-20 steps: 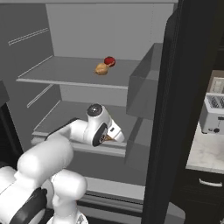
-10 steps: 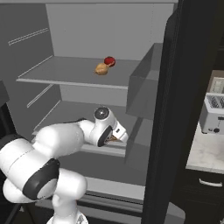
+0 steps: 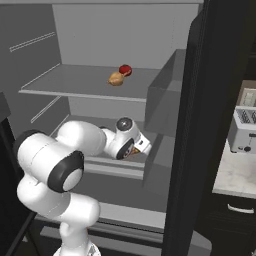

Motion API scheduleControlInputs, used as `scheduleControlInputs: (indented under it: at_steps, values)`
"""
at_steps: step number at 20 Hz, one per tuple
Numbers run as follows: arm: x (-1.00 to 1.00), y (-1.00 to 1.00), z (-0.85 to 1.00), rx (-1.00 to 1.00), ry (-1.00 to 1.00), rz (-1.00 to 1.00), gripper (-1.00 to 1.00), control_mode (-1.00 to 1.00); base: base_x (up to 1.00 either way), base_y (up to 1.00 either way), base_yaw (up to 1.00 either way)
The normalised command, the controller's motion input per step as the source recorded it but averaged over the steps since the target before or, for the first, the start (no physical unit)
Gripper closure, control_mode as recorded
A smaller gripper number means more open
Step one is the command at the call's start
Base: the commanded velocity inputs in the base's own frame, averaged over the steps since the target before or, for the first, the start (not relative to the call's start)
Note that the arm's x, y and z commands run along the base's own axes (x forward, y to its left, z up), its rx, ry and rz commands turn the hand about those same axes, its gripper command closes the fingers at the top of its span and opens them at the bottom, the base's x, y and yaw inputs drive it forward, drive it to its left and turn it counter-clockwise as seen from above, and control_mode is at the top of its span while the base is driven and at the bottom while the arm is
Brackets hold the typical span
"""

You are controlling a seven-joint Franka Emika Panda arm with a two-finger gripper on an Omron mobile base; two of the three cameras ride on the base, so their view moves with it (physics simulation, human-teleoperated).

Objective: Transport the chicken drumstick and onion to the fridge. Place the chicken drumstick on the rack containing meat and place the onion on the rack containing the vegetable, ensuring meats and vegetables are on different racks.

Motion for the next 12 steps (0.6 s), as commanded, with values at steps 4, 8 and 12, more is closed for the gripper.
scheduleControlInputs:
  at_steps: [4,8,12]
  values:
    - [0.13,-0.06,-0.48,0.00,0.00,0.02,1.00,-1.00,0.00,0.00,0.00]
    - [0.13,0.00,-0.32,0.00,0.00,0.01,-1.00,-1.00,0.00,0.00,0.00]
    - [0.00,0.00,-0.01,0.00,0.00,0.00,-1.00,-1.00,0.00,0.00,0.00]
